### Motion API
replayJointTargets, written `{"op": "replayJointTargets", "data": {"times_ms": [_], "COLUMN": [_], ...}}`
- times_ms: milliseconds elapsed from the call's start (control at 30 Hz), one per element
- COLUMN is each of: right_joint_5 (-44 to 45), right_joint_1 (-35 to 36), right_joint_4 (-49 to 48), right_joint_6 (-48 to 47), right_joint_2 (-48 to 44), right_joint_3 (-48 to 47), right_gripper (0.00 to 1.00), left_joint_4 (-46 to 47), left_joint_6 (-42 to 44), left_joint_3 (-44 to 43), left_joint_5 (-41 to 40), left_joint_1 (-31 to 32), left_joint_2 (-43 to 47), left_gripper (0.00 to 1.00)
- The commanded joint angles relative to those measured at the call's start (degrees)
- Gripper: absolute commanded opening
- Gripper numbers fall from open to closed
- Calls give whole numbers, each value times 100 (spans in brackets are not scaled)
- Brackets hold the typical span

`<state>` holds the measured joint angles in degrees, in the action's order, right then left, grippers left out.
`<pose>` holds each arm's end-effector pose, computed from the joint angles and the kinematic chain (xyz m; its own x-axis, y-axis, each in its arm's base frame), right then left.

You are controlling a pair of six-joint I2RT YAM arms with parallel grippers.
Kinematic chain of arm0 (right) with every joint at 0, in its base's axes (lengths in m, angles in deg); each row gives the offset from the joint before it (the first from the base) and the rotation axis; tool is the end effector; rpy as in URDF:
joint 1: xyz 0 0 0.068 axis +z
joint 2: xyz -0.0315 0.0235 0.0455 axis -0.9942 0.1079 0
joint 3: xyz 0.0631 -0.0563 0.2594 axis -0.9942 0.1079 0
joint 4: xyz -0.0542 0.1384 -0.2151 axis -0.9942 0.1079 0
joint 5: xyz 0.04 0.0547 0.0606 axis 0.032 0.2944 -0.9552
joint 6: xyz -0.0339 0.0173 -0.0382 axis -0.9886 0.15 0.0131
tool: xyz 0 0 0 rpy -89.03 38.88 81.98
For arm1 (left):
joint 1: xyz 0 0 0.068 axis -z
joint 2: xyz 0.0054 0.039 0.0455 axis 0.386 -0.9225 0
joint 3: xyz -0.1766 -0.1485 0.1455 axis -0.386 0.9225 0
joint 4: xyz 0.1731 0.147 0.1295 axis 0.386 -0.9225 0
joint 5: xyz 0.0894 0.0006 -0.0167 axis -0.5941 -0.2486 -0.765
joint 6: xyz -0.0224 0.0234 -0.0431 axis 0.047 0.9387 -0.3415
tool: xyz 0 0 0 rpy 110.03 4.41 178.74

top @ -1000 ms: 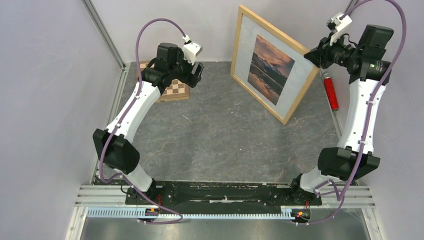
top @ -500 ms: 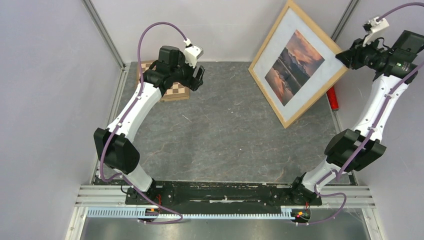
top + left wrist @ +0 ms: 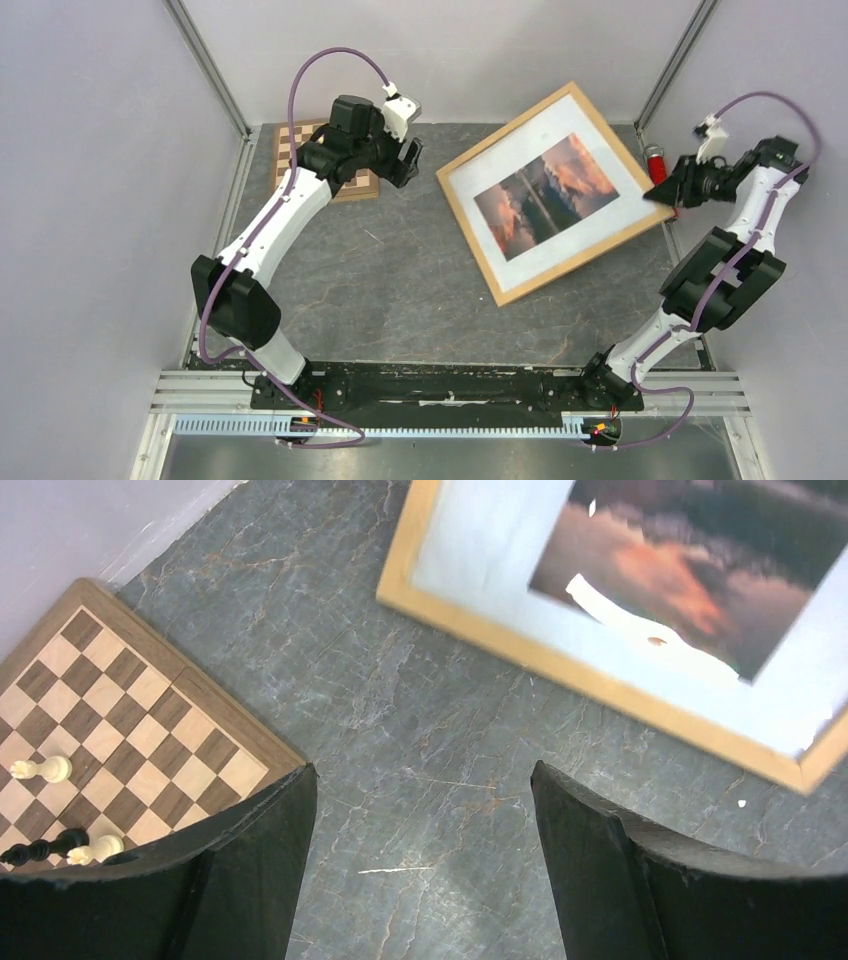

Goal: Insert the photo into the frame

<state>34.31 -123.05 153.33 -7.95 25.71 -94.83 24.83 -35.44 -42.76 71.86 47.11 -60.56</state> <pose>0.3072 -0.2142 0.3272 -0.6224 -0.0084 -0.7826 -0.3735 0.8819 0.2876 0.3381 -0.1629 0.3747 -0.3365 0.4169 -0.8444 0.6891 0.7201 0.0809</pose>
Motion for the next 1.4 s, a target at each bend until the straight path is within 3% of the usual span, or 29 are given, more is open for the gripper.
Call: {"op": "replayJointTargets", "data": {"times_ms": [0, 200, 367, 467, 567, 700, 833, 933, 1200, 1367], "right_joint_5": [-511, -1221, -1648, -1766, -1801, -1545, -951, -760, -291, -16], "right_joint_1": [-150, -154, -10, 36, 81, 245, 462, 566, 617, 862], "right_joint_4": [568, 809, 808, 802, 495, -934, -2858, -3300, -3538, -3391], "right_joint_6": [-1634, -2872, -3248, -3498, -3255, -1972, -379, -50, 402, 298], "right_joint_2": [-343, -183, 452, 622, 787, 877, 637, 656, 430, -182], "right_joint_3": [760, 2503, 2905, 2970, 2971, 3245, 3821, 3809, 3248, 3116], "right_gripper": [0, 0, 0, 5, 10, 17, 28, 38, 98, 98], "left_joint_4": [256, 529, 590, 498, 483, 428, 358, 327, 370, 424], "left_joint_6": [-150, -345, -496, -487, -446, -418, -380, -340, -299, -315], "left_joint_3": [125, 505, 708, 775, 890, 984, 1002, 1035, 1146, 1250], "left_joint_5": [113, 206, 306, 312, 286, 281, 285, 273, 225, 15], "left_joint_1": [21, 31, 36, 40, 38, 47, 54, 56, 65, 65], "left_joint_2": [75, 137, 194, 211, 261, 297, 320, 344, 393, 478], "left_gripper": [84, 84, 83, 83, 83, 83, 83, 83, 82, 82]}}
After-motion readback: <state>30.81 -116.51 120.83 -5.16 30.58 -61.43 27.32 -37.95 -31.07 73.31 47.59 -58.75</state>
